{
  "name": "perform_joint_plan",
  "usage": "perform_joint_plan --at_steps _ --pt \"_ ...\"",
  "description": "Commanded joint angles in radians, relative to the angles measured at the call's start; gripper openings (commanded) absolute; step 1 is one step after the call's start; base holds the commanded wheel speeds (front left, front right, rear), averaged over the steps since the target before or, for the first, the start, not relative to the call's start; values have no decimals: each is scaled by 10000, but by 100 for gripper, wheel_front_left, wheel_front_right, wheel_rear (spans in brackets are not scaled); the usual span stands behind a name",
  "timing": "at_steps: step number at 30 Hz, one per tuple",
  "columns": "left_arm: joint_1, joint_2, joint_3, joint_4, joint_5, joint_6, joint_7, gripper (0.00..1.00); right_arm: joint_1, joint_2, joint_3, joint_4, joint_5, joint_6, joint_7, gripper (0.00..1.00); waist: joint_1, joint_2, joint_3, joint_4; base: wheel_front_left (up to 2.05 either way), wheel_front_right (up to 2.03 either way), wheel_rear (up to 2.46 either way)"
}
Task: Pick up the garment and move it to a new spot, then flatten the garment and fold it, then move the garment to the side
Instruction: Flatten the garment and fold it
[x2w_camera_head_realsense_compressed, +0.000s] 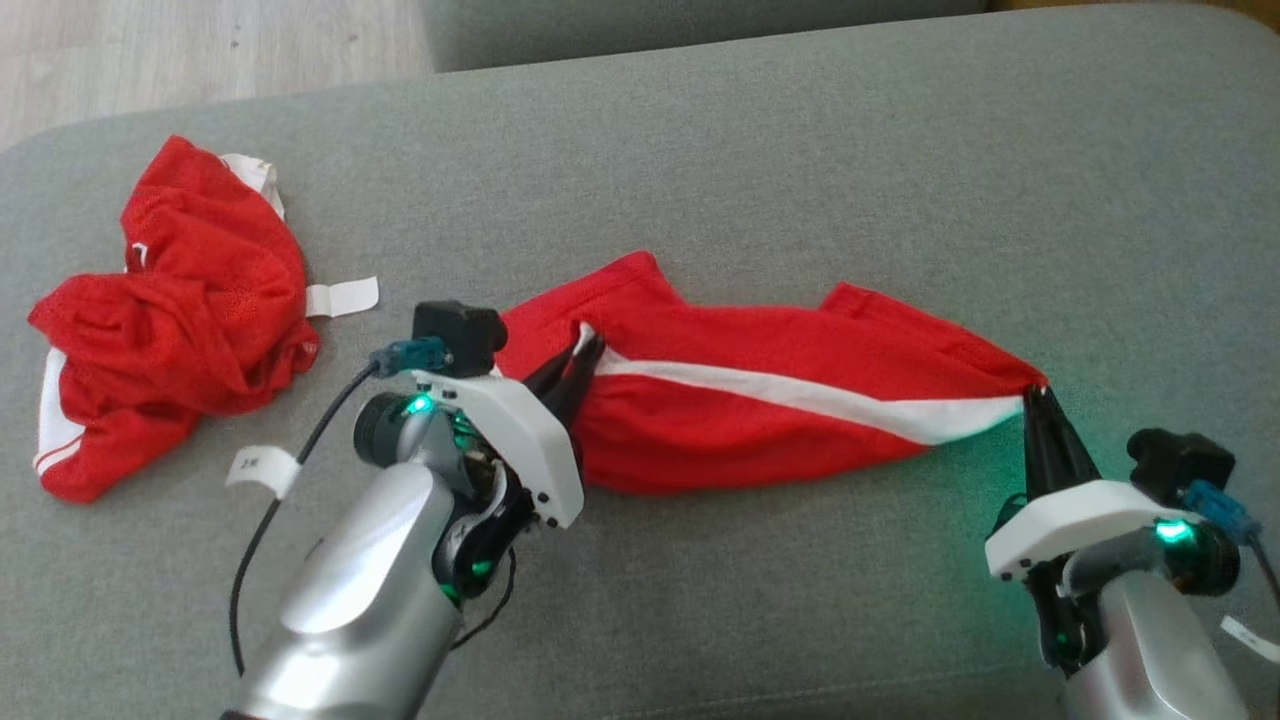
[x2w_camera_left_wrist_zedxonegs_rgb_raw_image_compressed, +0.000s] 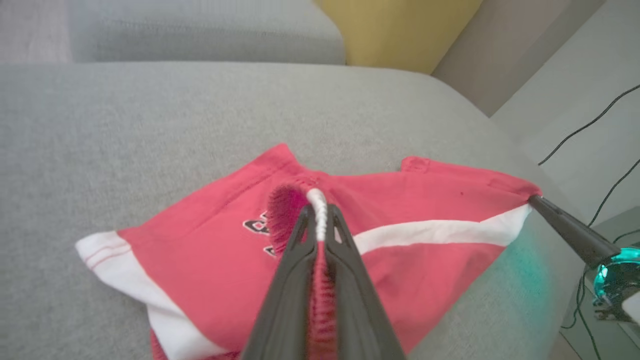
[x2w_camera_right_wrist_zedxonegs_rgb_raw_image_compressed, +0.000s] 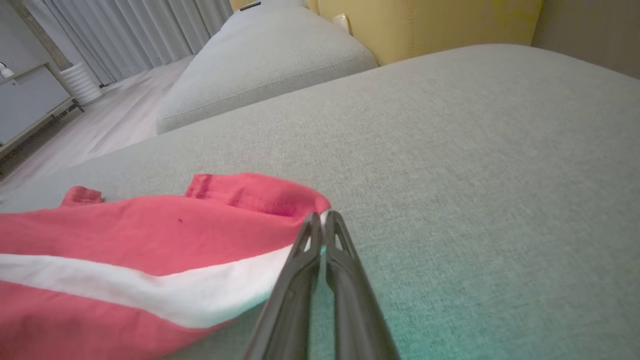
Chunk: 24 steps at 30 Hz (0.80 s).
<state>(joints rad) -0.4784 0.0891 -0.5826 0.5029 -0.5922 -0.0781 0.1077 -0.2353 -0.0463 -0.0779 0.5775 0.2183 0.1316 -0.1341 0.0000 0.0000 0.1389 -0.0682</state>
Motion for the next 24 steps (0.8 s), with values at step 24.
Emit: perform_joint_plan --at_steps 24 --pt "-2708 1421 1301 -3068 854 -188 -3002 0 -4367 -1631 1761 -5172 1075 -9 2225 0 0 0 -1588 173 0 0 0"
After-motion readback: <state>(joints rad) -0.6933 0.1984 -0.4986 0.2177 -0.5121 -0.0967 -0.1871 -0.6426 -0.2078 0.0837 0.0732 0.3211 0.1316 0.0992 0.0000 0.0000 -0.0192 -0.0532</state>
